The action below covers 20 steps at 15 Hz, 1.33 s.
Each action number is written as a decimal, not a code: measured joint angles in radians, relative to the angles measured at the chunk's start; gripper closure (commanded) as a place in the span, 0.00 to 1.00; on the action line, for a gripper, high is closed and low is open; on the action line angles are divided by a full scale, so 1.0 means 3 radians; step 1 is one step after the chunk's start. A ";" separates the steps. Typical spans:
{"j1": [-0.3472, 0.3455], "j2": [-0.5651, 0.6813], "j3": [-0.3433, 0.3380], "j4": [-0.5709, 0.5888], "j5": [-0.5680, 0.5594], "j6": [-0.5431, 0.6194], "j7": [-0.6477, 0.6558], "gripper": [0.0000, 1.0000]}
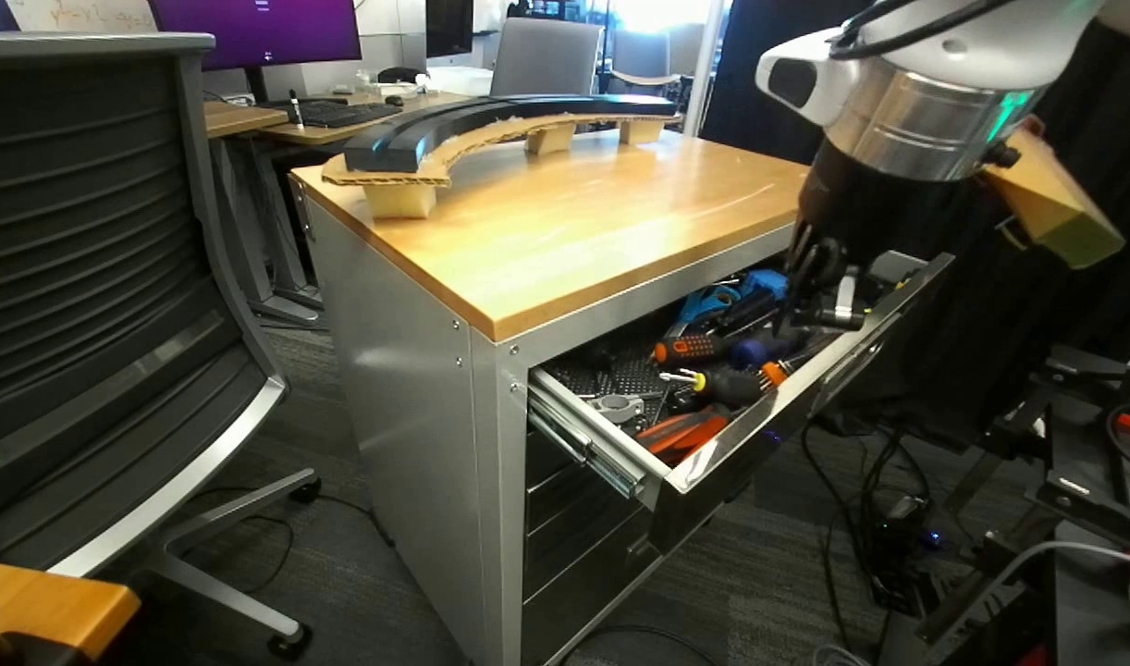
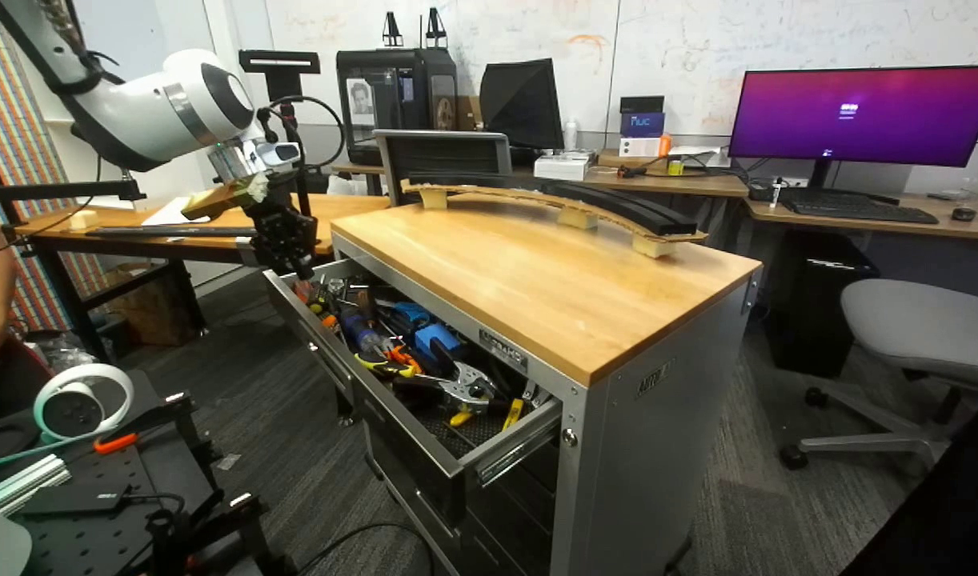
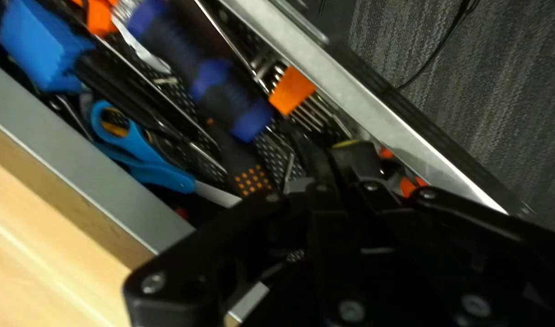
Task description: Place the screwdriver inside the open drawer then close the drawer
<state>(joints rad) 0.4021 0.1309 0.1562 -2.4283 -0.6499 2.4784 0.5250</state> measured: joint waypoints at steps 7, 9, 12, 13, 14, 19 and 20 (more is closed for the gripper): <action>-0.0385 -0.0079 -0.0004 0.0100 0.0866 -0.0595 0.0013 0.93; -0.0433 0.0090 -0.0006 0.0183 0.1102 -0.0744 0.0025 0.93; -0.0452 0.0315 -0.0013 0.0303 0.1450 -0.1069 0.0041 0.93; -0.0453 0.0370 -0.0015 0.0340 0.1556 -0.1178 0.0041 0.93; -0.0454 0.0416 -0.0019 0.0373 0.1642 -0.1256 0.0042 0.92; -0.0439 0.0616 -0.0020 0.0422 0.1806 -0.1029 0.0037 0.95; -0.0423 0.0650 -0.0020 0.0426 0.1788 -0.0886 0.0037 0.95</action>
<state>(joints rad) 0.2751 0.3258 0.1501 -2.3005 -0.1134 2.2126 0.5360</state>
